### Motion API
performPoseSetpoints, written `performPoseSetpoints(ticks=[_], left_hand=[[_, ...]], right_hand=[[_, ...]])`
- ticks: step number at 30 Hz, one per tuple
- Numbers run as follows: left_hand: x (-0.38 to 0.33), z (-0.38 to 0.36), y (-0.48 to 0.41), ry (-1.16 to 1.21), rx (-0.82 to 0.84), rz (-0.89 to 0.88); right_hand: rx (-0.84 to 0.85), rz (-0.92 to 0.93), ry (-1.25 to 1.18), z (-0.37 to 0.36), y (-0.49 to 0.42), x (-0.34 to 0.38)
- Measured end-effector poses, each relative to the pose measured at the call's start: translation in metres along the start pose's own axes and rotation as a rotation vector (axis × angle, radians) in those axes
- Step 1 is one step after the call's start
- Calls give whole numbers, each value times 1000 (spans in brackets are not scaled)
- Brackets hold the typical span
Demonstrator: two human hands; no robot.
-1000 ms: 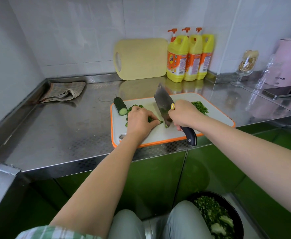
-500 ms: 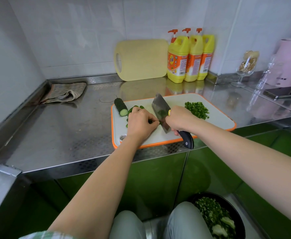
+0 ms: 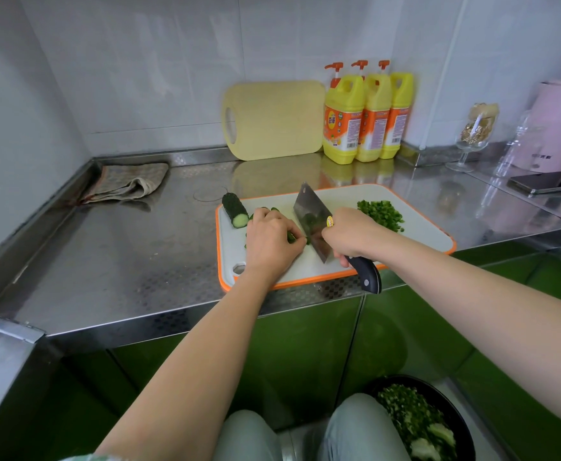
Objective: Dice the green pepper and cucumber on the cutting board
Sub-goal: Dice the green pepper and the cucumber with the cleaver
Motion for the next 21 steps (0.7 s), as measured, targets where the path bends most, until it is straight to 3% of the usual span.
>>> performPoseSetpoints(ticks=[9,16,21], left_hand=[[-1,0,-1,13,11,-3],[-3,2,0,-25,-27,-16],[-2,2,0,-40,-53,-21]], right_hand=[[8,-20,-6,-5,-11,-1],[-73,28,-148,5,-13,-5],[-10,6,-51,3,-3,2]])
Point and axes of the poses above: each hand's wrist, its own y-axis away from the middle knuckle, its own z-axis out of the back of the hand, x = y × z, the point moved 6 cm from there along -y, towards the middle knuckle, and after that the axes turned 7 degrees about -z, right-handed, at the moved point
